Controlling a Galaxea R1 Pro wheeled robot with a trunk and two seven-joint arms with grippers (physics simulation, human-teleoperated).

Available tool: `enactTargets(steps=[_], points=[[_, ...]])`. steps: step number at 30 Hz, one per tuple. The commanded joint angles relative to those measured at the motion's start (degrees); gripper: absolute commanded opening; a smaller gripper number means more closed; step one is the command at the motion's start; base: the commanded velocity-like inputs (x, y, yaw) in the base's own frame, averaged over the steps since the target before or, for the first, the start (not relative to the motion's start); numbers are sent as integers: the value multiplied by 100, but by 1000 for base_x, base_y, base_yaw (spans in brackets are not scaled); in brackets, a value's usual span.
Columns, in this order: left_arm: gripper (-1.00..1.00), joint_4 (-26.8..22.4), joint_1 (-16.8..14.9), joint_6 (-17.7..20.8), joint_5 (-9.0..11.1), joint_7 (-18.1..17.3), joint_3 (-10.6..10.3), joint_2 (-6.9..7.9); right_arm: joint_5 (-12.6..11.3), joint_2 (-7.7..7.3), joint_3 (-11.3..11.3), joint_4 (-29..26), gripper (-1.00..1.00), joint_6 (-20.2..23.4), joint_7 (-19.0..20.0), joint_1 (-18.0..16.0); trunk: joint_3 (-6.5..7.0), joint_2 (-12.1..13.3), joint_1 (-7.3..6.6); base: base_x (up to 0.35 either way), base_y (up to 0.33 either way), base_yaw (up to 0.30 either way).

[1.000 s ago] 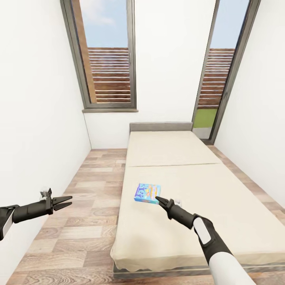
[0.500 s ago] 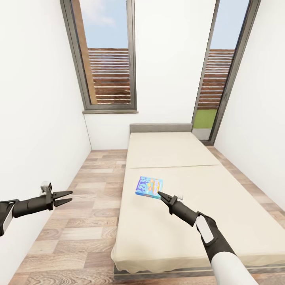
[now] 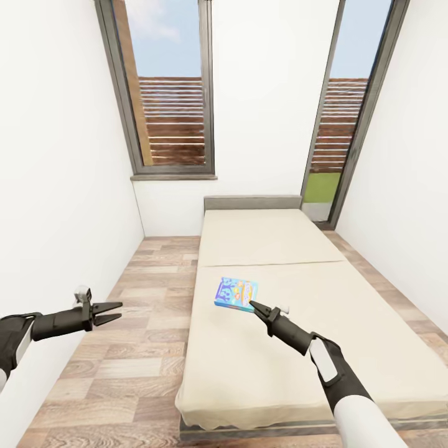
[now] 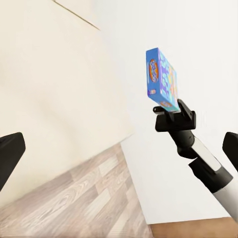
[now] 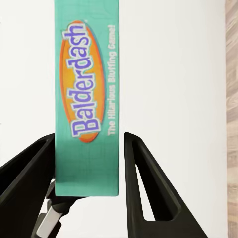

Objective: Put all the toys in the child's room - the three board games (two on the bed and one on the table), the two jigsaw puzzles on the table, and the tennis ball on the table - inside the toy box on the table in the child's room.

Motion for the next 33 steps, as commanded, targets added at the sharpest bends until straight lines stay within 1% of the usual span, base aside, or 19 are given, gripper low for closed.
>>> enactTargets(steps=[1,3,5,7,9,10,13,18,21,22,26,33], points=[[100,-1,-3,61,-37,-37,3,-2,3,-9,-21,0,-100,32,14,-4,12,38,-24,-144,0,0],[100,-2,-1,63,-37,-37,-22,-3,3,-107,-15,-1,-100,36,32,-4,50,118,-68,-230,0,-15],[100,-2,-4,63,-37,-37,-31,-4,3,-159,-13,-1,-100,40,39,-4,91,198,-112,-236,0,-75],[100,-2,-5,60,-37,-37,-40,-4,1,-259,-11,-2,-100,51,46,-4,134,278,-156,-122,0,-161],[100,-2,-3,59,-37,-37,-42,-4,-2,-315,-10,-2,-100,56,54,-5,179,359,-200,-68,0,-200],[100,-2,-5,59,-37,-37,-43,-6,-3,-366,-10,-2,-100,59,76,-5,202,399,-221,-39,0,-222],[100,-2,-6,57,-34,-37,-45,-7,-5,-429,-11,-2,-100,59,161,-5,270,519,-287,-25,0,-233],[100,-2,-6,41,-34,-37,-45,-5,0,-531,-21,10,-100,50,481,-5,384,720,-397,-8,0,-247],[100,-2,-3,48,-35,-37,-46,-5,-2,-596,-24,15,-100,48,543,-9,452,840,-463,-2,0,-251],[100,-2,-2,50,-36,-37,-46,-5,-3,-643,-25,18,-100,48,573,-10,475,880,-485,-1,0,-252],[100,-2,-5,59,-36,-37,-46,-4,-11,-711,-32,23,-100,51,622,-12,567,1041,-573,-1,0,-253],[100,-2,-3,56,-35,-37,-47,-4,-25,-772,-46,24,-100,49,685,-13,727,1321,-727,0,0,-253]])
